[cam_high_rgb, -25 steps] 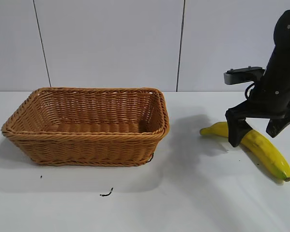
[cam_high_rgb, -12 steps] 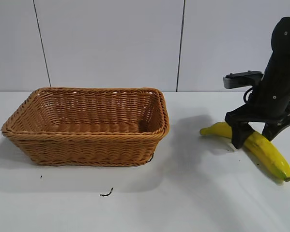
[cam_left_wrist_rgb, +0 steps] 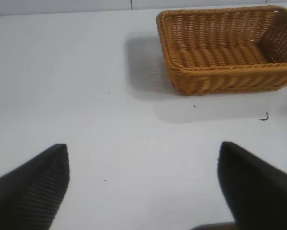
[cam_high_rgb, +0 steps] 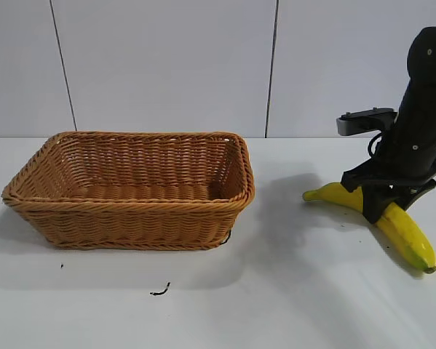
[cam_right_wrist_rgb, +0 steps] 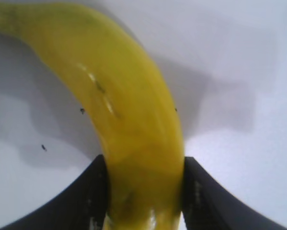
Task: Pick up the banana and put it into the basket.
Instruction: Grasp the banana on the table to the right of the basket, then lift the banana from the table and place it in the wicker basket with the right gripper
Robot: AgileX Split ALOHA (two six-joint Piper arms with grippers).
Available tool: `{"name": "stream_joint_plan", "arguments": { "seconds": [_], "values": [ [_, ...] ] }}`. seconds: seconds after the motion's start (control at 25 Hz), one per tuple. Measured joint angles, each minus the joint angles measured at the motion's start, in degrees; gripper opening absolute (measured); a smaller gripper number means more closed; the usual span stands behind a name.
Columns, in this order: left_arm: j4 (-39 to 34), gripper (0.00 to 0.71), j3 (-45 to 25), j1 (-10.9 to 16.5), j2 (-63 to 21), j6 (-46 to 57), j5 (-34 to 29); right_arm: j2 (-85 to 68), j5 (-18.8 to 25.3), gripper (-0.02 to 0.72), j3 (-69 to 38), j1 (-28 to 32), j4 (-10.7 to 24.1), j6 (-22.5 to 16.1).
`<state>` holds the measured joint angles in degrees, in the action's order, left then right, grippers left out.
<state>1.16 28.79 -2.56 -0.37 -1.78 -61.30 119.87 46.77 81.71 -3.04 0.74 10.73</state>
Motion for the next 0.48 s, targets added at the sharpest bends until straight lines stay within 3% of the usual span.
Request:
{"name": "stream_joint_plan", "arguments": {
  "seconds": [0.2,0.48],
  "values": [
    [0.00,0.635,0.00,0.00,0.00,0.00,0.00,-2.50,8.25,0.292,7.49,0.00,0.04,0.00],
    [0.00,0.635,0.00,0.00,0.00,0.00,0.00,-4.70,13.89,0.292,16.61,0.00,-0.13,0.00]
  ]
}}
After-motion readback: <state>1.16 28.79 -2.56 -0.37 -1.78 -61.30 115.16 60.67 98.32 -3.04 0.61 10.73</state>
